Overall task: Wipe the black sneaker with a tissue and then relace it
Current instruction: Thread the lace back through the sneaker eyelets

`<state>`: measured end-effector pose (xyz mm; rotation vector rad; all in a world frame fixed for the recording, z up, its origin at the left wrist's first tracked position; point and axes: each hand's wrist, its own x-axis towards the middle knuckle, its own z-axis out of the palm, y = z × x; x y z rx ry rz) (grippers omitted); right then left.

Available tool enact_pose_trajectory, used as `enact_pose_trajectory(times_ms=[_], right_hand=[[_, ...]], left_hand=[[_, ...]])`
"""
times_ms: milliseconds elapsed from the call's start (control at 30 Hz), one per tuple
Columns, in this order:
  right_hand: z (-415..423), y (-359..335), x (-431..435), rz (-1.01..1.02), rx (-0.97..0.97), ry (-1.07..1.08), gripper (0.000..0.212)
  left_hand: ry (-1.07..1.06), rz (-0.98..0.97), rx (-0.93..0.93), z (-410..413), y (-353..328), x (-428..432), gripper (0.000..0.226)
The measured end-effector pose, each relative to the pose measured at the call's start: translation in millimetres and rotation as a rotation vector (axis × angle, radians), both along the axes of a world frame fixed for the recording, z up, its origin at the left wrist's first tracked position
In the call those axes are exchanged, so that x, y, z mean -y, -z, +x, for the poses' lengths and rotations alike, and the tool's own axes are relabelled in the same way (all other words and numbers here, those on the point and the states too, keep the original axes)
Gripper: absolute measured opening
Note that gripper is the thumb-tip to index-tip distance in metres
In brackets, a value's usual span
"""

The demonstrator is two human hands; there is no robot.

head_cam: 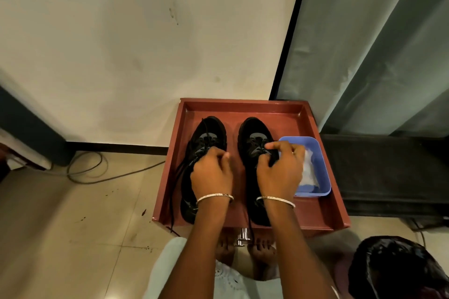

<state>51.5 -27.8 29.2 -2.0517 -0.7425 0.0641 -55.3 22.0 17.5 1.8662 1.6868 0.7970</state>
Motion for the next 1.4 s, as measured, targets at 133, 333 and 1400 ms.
enact_pose_trajectory(times_ms=[133,333,1400], right_hand=[[-37.0,22.0,-19.5,-0.205,-0.258,-0.377,0.018],[-59.1,37.5,-43.6,-0.455,-0.233,-0.474,0.051],[-16.0,21.1,-59.4,0.081,-1.072,-0.281,0.028]], left_hand=[[-0.158,-0.042,-0.059,-40.0,5.2,-20.0,0.017],[-0.143,-0.26,0.008,-58.6,9.1,-25.5,0.039],[0.094,-0.35,-0.052,-43.6,17.2,-46.8,0.019]])
